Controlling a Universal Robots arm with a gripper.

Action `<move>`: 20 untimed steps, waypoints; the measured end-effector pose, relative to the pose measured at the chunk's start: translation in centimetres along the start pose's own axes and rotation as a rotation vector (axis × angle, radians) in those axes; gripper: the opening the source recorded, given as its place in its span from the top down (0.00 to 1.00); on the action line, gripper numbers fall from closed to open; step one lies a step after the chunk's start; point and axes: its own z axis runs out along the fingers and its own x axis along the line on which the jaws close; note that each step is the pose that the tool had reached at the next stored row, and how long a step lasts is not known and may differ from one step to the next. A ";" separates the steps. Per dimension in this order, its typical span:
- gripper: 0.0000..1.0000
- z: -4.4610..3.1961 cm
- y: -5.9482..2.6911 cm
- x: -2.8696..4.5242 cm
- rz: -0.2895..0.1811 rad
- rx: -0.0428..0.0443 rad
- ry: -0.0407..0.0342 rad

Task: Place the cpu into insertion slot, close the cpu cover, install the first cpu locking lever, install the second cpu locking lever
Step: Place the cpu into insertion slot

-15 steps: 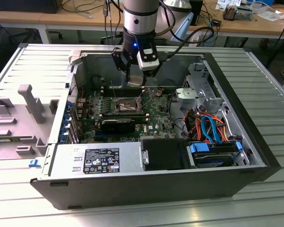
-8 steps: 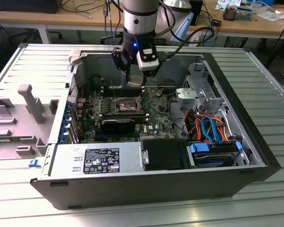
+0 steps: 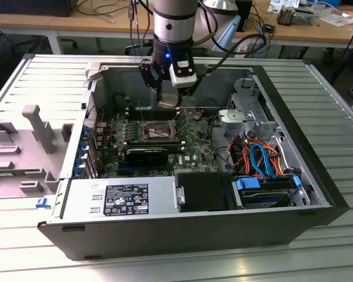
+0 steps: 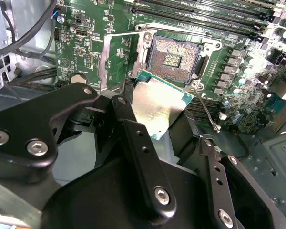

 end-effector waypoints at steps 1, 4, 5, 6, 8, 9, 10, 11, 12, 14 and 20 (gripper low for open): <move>0.45 0.00 0.00 0.00 0.002 -0.0001 -0.0002; 0.45 0.01 0.00 0.00 0.008 -0.0002 -0.0007; 0.45 0.01 0.00 0.00 0.009 -0.0002 -0.0008; 0.45 0.01 0.00 0.00 0.010 -0.0002 -0.0009; 0.45 0.01 0.00 0.00 0.013 -0.0003 -0.0012; 0.45 0.01 0.00 0.00 0.015 -0.0003 -0.0013; 0.45 0.01 0.00 0.00 0.016 -0.0004 -0.0014; 0.45 0.01 0.00 0.00 0.017 -0.0004 -0.0015; 0.45 0.02 0.00 0.00 0.019 -0.0005 -0.0017; 0.45 0.02 0.00 0.00 0.021 -0.0005 -0.0019; 0.45 0.03 0.00 0.00 0.032 -0.0007 -0.0029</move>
